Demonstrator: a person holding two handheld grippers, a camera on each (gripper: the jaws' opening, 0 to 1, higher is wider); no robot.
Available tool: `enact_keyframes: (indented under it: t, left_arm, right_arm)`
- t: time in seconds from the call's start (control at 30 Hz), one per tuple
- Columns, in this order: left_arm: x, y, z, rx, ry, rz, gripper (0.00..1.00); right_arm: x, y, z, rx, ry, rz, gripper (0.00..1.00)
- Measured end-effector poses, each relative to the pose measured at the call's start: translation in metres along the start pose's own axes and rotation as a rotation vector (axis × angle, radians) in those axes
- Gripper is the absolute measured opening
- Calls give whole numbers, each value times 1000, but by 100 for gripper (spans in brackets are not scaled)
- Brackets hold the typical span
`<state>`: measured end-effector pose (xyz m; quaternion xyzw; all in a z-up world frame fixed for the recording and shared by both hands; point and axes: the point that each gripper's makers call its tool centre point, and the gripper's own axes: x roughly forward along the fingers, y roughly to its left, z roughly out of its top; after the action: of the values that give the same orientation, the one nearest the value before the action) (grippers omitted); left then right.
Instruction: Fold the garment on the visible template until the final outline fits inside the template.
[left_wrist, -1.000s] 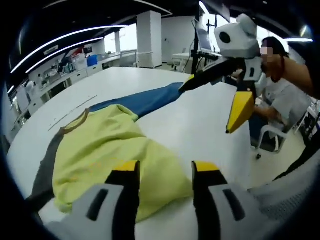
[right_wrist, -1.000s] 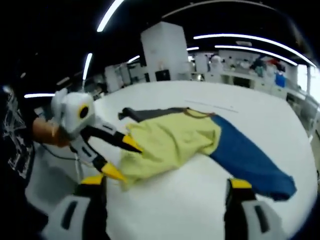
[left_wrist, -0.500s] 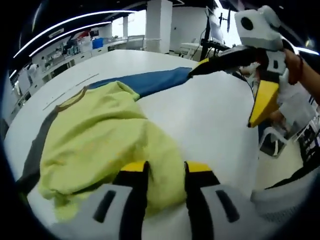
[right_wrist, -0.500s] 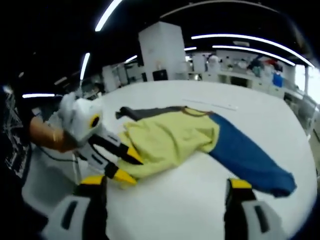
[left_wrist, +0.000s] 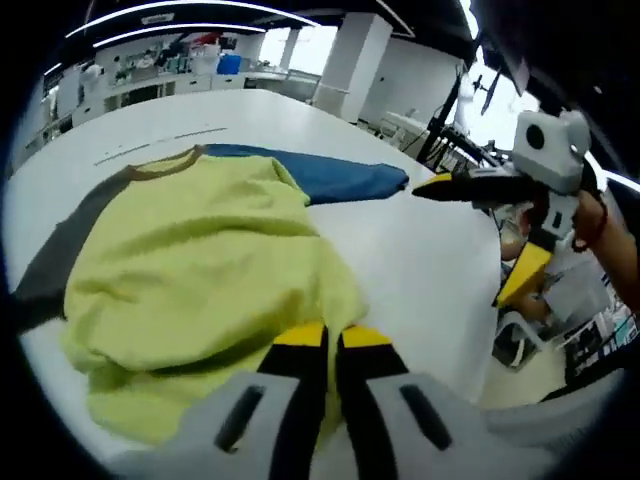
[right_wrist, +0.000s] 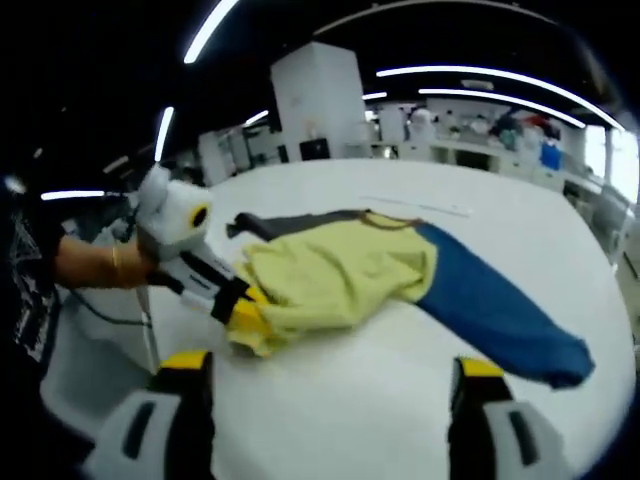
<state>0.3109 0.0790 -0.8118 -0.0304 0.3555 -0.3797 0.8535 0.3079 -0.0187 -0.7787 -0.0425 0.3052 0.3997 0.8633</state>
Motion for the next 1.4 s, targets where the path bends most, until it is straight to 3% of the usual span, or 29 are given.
enact_keyframes:
  t: [0.27, 0.4, 0.63, 1.03, 1.4]
  left_arm:
    - [-29, 17, 31, -117, -137, -55, 0]
    - [-46, 40, 40, -125, -189, -24, 0]
    - [-65, 86, 46, -216, -269, 52, 0]
    - [-57, 128, 32, -256, -249, 156, 1]
    - [-50, 145, 8, -172, -143, 272, 1]
  right_arm:
    - [3, 1, 4, -3, -4, -4, 99]
    - [5, 2, 7, 2, -8, -7, 99]
    - [10, 3, 11, 5, -9, -7, 99]
    - [15, 3, 16, 24, -24, -13, 96]
    - [11, -1, 17, 31, -38, -24, 97]
